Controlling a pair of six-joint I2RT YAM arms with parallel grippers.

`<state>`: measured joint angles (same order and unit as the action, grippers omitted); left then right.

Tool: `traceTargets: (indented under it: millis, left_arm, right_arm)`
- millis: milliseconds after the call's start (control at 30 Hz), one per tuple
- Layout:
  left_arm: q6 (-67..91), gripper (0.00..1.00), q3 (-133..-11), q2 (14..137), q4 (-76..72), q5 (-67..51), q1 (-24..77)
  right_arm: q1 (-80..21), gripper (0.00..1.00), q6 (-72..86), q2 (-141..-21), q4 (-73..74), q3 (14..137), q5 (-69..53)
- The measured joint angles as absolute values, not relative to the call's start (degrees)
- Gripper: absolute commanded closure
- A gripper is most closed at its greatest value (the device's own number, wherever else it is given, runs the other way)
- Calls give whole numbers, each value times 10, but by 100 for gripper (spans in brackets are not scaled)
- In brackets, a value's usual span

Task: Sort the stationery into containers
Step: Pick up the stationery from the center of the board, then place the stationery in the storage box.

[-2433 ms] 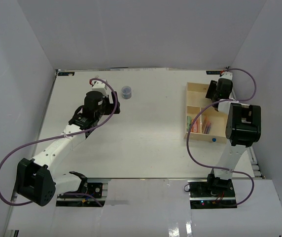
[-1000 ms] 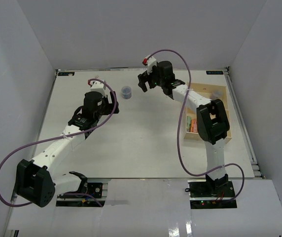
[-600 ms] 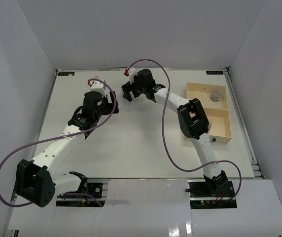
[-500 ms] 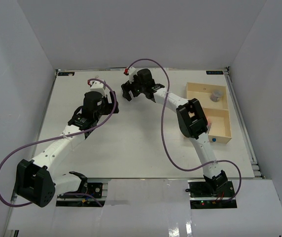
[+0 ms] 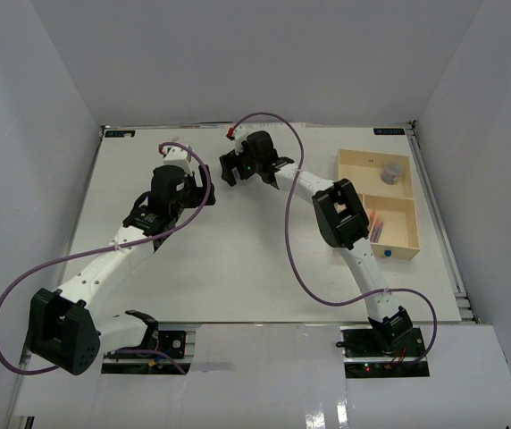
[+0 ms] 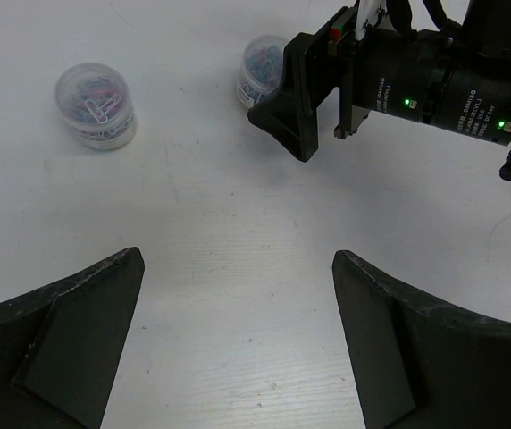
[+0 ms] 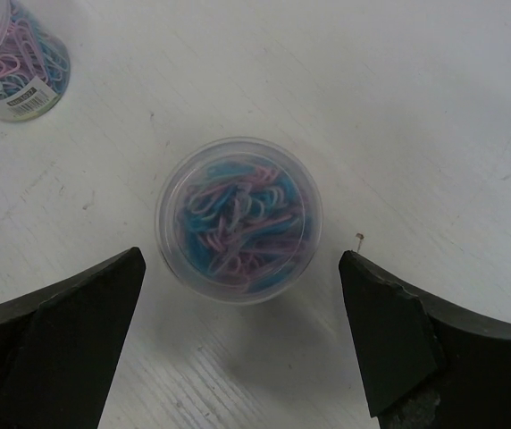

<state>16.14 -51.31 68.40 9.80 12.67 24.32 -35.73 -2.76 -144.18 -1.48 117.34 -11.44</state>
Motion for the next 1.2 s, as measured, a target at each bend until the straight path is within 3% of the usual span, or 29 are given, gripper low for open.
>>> traceTargets:
  millis: [133,367,400,600,800,1200]
  left_arm:
    - [161,2,-513,684,98,126,243]
    - [162,2,-513,684,98,126,243]
    - [162,2,-513,684,98,126,243]
    - [162,2,-513,684,98,124,243]
    - [162,2,-513,683,98,124,243]
    - [166,2,-512,677,98,115,243]
  right_arm:
    - [-358,1,-20,-1445,-28,1173,-111]
    - [-358,30,-16,-1446,-58,1174,-106]
    - [-358,38,-17,-1447,-61,1174,-106]
    - [-358,55,-17,-1448,-69,1173,-101]
    - [-357,60,-16,-1390,-107,1075,-84]
    - [-291,61,-35,-996,-140,747,-20]
